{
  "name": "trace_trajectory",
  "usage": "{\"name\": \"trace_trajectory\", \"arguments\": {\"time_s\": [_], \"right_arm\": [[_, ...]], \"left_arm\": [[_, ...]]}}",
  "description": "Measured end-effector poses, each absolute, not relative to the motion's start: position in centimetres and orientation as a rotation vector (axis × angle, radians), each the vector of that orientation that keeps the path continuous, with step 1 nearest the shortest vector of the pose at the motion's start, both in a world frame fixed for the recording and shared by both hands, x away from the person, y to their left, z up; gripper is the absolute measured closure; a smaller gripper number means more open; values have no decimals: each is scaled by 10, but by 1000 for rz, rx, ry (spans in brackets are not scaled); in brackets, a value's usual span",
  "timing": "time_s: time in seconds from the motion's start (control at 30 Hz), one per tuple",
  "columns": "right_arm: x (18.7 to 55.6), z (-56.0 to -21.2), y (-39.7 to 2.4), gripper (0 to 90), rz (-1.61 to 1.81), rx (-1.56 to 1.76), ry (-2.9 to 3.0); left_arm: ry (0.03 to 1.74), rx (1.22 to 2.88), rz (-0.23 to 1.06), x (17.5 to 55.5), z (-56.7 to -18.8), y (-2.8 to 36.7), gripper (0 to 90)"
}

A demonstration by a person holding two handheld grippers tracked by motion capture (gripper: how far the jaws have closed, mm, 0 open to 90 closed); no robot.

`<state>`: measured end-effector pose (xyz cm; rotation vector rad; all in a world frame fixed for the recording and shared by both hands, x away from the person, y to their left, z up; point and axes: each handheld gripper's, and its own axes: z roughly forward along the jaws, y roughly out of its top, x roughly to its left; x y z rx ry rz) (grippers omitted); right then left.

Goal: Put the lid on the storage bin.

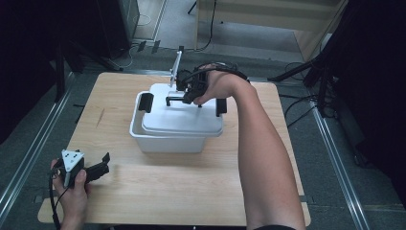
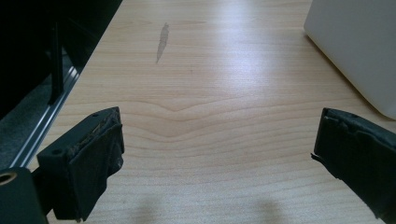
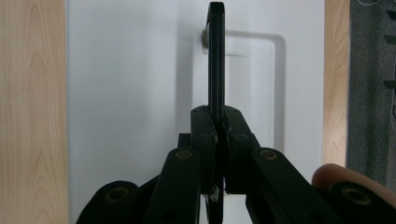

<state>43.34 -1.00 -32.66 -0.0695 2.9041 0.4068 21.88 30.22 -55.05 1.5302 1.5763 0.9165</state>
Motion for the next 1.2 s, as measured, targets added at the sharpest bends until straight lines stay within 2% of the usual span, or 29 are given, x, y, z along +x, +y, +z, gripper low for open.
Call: {"name": "trace_trajectory", "arguments": {"time_s": [0.83, 1.2], "right_arm": [[430, -335, 28, 855, 427, -117, 2934], [429, -343, 29, 834, 375, -82, 2951]], "left_arm": [[1575, 1540, 920, 219, -550, 302, 23], [1574, 1535, 919, 220, -551, 301, 23]]}}
